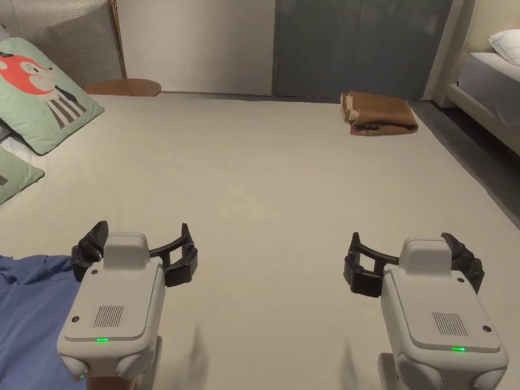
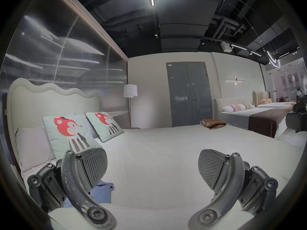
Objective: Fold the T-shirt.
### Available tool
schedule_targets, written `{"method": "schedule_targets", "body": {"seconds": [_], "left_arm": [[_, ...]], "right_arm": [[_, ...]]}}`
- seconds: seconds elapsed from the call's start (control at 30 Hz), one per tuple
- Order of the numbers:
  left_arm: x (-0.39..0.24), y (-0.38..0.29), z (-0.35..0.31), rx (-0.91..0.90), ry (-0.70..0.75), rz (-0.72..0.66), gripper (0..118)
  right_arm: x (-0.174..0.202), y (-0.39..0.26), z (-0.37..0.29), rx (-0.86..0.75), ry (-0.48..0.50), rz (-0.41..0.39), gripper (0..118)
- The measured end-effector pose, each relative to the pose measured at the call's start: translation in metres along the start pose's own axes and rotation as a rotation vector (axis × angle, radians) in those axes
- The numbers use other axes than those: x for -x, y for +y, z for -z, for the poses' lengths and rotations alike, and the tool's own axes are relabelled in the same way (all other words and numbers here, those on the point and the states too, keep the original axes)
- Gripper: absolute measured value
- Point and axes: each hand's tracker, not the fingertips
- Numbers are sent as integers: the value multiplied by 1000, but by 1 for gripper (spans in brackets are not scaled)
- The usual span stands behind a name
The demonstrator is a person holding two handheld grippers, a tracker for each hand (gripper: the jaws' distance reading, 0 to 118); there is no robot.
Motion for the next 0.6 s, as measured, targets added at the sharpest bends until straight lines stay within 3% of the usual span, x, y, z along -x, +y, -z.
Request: {"method": "schedule_targets", "body": {"seconds": [0.6], "left_arm": [[0,1,1,-3,-4,-3,109]], "right_arm": [[0,2,0,-7,1,-6,117]]}}
